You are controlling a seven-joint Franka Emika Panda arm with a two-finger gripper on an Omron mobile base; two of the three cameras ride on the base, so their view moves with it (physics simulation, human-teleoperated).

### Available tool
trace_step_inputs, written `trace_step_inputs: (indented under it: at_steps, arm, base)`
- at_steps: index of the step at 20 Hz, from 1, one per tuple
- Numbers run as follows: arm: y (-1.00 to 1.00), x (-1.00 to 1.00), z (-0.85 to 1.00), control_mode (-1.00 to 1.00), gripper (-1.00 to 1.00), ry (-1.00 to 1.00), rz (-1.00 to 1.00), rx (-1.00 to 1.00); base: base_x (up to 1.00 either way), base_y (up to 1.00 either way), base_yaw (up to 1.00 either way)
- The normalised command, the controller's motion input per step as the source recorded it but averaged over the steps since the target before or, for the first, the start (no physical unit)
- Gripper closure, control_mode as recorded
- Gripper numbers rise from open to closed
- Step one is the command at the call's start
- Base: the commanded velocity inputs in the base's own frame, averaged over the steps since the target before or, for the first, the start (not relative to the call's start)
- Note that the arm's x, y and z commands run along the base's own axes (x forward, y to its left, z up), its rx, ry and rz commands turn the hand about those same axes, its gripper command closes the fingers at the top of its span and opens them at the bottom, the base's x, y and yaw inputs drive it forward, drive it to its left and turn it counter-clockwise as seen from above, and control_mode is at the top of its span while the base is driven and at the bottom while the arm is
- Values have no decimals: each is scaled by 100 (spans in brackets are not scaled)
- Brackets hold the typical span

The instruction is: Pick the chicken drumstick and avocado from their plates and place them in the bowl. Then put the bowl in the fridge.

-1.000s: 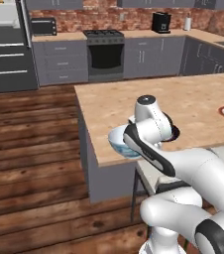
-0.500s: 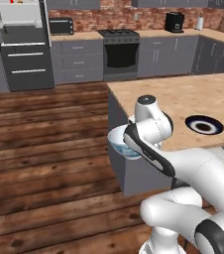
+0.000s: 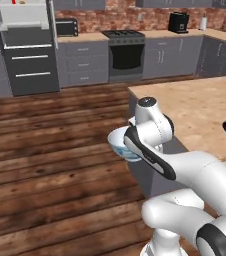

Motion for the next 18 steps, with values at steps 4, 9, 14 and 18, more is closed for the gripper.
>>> trace_step_inputs:
  at_steps: [4, 9, 14, 18]
  arm:
    - [0, 0, 0, 100, 100, 0, 0, 0]
    - [0, 0, 0, 100, 100, 0, 0, 0]
    - [0, 0, 0, 100, 100, 0, 0, 0]
    - [0, 0, 0, 100, 100, 0, 0, 0]
  base:
    - [64, 65, -18]
    - [66, 61, -21]
    - [69, 75, -5]
    - [75, 79, 0]
